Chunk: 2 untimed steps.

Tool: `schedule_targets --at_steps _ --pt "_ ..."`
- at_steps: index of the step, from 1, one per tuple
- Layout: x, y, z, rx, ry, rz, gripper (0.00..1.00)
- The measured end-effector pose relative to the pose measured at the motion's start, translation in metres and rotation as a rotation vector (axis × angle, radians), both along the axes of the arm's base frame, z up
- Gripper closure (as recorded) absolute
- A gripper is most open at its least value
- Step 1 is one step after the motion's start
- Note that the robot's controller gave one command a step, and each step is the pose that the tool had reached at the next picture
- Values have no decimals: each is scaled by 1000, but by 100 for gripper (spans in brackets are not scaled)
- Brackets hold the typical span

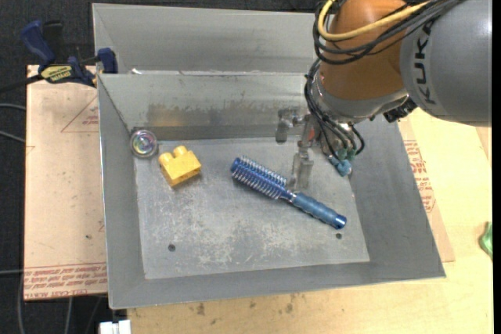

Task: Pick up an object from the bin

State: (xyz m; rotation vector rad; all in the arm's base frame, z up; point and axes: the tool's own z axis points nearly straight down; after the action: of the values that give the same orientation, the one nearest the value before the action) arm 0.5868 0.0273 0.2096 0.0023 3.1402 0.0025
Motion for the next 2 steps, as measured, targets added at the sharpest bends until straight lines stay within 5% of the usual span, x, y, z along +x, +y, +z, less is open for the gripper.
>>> schedule_targets --at_steps 1,2 --pt "-51 -4 28 -1 1 41 0" --pt "-18 -4 -127 1 -9 73 0"
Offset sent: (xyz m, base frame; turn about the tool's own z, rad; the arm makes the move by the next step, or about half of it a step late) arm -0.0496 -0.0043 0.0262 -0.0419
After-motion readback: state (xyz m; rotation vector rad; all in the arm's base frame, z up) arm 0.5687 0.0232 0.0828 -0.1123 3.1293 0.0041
